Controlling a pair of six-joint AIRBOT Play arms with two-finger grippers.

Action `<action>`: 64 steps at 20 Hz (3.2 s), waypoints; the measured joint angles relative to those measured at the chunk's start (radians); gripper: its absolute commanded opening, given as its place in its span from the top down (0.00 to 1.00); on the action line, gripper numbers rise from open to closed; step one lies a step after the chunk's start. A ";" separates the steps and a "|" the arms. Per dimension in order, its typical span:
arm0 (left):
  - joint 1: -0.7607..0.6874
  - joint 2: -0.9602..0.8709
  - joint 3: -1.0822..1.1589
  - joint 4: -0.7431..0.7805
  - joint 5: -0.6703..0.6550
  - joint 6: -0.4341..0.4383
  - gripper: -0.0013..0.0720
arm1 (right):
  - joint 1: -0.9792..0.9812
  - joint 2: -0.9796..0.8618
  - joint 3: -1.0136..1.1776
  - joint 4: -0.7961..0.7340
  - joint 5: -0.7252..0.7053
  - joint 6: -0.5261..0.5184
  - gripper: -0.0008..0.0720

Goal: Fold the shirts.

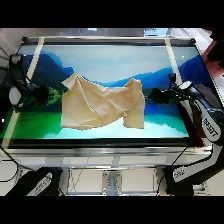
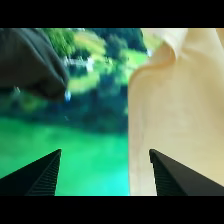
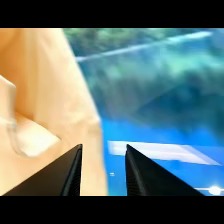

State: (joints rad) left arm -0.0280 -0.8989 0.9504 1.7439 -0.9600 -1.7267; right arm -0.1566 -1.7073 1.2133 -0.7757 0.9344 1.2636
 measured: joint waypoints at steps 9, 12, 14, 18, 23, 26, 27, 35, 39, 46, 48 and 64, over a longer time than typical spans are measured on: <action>0.001 0.266 -0.206 -0.131 -0.062 -0.028 0.12 | 0.015 -0.112 0.035 0.183 -0.014 -0.101 0.56; 0.001 0.281 -0.214 -0.146 -0.067 -0.030 0.12 | 0.019 -0.118 0.039 0.183 -0.027 -0.104 0.57; 0.001 0.285 -0.216 -0.153 -0.069 -0.031 0.12 | 0.022 -0.121 0.039 0.177 -0.033 -0.103 0.77; 0.001 0.288 -0.218 -0.157 -0.070 -0.031 0.12 | 0.051 -0.123 0.039 0.146 0.012 -0.092 0.95; 0.002 0.290 -0.256 -0.155 -0.085 -0.157 0.12 | 0.068 -0.109 0.063 0.168 0.045 -0.098 0.95; 0.003 0.288 -0.355 -0.129 -0.093 -0.381 0.12 | 0.068 -0.087 0.116 0.177 0.072 -0.103 0.95; 0.003 0.285 -0.389 -0.132 -0.094 -0.443 0.12 | 0.068 -0.079 0.133 0.179 0.081 -0.104 0.95; 0.003 0.146 -0.554 -0.335 0.194 -0.657 0.18 | 0.068 -0.014 0.193 0.184 0.142 -0.105 0.95; 0.003 0.024 -0.567 -0.367 0.320 -0.636 0.18 | 0.068 -0.007 0.197 0.185 0.175 -0.105 0.95; 0.003 -0.073 -0.561 -0.490 0.423 -0.553 0.97 | 0.068 -0.003 0.198 0.193 0.217 -0.105 0.95; 0.003 -0.073 -0.523 -0.574 0.431 -0.465 0.97 | 0.068 0.009 0.198 0.194 0.230 -0.098 0.95; 0.040 0.316 0.367 -0.550 0.241 0.092 0.97 | -0.124 0.931 0.287 -0.060 0.449 0.045 0.96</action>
State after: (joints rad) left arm 0.0120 -0.5827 1.3178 1.1934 -0.7193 -1.6344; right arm -0.2806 -0.7765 1.5002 -0.8360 1.3838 1.3083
